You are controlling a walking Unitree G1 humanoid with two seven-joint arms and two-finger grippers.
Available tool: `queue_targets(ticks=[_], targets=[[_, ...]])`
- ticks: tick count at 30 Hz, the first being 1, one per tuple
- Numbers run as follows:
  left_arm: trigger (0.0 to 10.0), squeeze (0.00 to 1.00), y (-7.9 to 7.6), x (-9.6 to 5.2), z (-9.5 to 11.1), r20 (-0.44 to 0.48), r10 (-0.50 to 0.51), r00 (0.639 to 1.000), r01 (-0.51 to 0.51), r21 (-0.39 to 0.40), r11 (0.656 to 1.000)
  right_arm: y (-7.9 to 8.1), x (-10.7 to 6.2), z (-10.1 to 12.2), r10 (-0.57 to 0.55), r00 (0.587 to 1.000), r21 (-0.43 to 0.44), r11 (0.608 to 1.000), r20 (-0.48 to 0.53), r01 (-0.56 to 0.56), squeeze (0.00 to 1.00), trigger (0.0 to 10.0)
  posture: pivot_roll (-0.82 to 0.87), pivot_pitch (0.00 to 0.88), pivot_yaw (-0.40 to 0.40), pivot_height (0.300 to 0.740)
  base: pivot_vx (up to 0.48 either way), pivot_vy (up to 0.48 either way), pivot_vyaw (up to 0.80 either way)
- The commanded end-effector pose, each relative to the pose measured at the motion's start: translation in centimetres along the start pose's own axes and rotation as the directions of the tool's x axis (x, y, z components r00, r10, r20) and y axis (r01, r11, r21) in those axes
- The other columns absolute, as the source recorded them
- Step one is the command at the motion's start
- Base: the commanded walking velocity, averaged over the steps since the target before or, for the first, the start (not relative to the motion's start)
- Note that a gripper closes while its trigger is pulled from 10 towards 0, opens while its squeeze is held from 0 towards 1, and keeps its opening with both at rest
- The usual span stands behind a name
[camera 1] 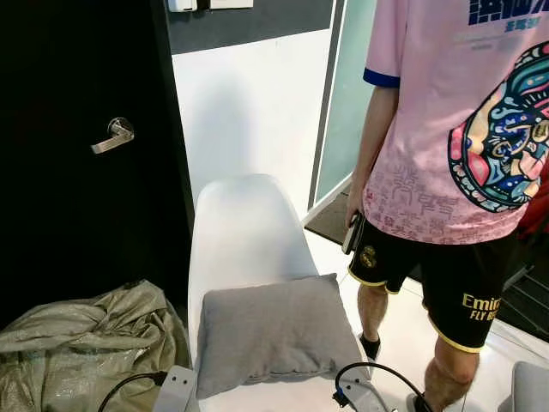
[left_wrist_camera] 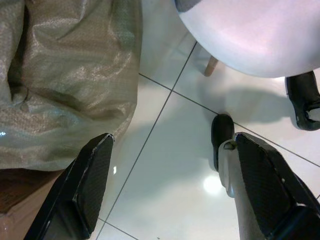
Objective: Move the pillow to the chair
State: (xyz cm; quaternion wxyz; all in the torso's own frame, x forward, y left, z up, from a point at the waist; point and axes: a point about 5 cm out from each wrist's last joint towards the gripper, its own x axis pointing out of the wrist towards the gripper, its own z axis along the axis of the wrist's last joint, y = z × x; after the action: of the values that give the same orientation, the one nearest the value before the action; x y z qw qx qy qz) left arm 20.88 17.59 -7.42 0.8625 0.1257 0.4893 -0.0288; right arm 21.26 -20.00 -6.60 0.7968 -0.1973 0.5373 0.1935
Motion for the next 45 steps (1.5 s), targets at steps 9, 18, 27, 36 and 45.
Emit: queue_targets(ticks=[9, 18, 27, 36, 45], targets=[[10.0, 0.0, 0.8, 0.0, 0.1, -0.005, 0.016, 1.0, -0.016, 0.016, 1.0, -0.4, -0.1, 0.3, -0.01, 1.0, -0.02, 1.0, -0.002, 0.01, 0.0, 10.0, -0.11, 0.0, -0.057, 0.74, -0.285, 0.0, 0.0], [10.0, 0.0, 0.9, 0.0, 0.1, -0.004, 0.02, 1.0, -0.02, 0.004, 1.0, -0.6, -0.2, 0.4, -0.018, 1.0, -0.053, 0.998, -0.01, 0.017, 0.0, 10.0, -0.11, 0.0, -0.058, 0.74, -0.322, 0.0, 0.0], [10.0, 0.0, 1.2, 0.0, -0.3, -0.007, 0.025, 1.0, -0.025, -0.007, 1.0, -0.7, -0.2, 0.3, -0.019, 1.0, -0.066, 0.998, -0.018, 0.018, 0.0, 10.0, -0.11, 0.002, -0.058, 0.74, -0.386, 0.0, 0.0], [10.0, 0.0, 0.5, 0.0, -0.4, -0.008, 0.021, 1.0, -0.021, -0.013, 1.0, -0.8, -0.2, 0.1, -0.02, 1.0, -0.07, 0.997, -0.023, 0.018, 0.0, 10.0, -0.11, 0.007, -0.059, 0.74, -0.48, 0.0, 0.0], [10.0, 0.0, 0.1, 0.0, -0.4, -0.008, 0.016, 1.0, -0.016, -0.016, 1.0, -0.8, -0.2, 0.1, -0.022, 0.999, -0.068, 0.997, -0.024, 0.02, 0.0, 10.0, -0.11, 0.009, -0.058, 0.74, -0.48, 0.0, 0.0]])
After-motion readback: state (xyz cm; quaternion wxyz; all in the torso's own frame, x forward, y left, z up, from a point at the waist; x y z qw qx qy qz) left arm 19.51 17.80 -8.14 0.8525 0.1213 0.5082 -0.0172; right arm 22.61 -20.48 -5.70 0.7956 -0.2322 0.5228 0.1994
